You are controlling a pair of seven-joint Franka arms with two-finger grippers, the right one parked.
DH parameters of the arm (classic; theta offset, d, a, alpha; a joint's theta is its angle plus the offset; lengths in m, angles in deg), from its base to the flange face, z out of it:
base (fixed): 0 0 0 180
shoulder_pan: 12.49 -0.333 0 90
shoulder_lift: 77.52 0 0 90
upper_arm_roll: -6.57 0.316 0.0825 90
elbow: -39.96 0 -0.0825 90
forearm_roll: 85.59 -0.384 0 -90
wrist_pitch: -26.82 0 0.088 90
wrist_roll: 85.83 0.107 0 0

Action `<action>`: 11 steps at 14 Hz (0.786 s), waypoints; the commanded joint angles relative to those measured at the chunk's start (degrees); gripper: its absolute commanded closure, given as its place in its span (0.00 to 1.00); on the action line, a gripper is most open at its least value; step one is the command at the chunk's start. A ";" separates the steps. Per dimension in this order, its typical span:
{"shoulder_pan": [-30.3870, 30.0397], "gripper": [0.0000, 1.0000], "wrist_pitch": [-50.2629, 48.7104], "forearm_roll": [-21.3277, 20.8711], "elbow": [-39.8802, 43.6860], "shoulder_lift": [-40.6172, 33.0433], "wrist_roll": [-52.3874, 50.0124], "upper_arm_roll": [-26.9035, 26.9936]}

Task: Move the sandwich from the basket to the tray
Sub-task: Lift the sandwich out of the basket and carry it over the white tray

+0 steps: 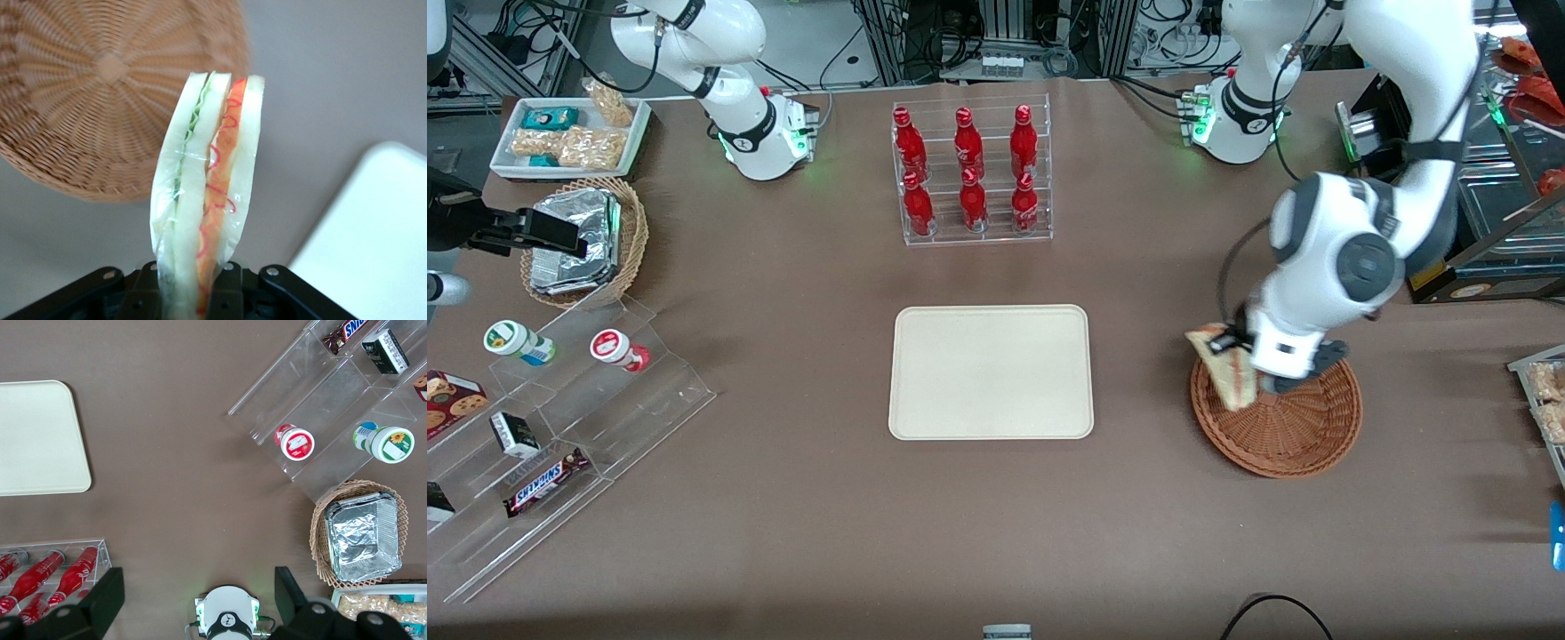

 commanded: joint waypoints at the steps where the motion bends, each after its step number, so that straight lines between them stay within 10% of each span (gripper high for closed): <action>1: 9.99 0.86 -3.99 -5.01 7.73 8.12 -0.49 0.62; 11: 21.71 0.85 1.96 -3.45 18.80 20.87 -14.87 0.53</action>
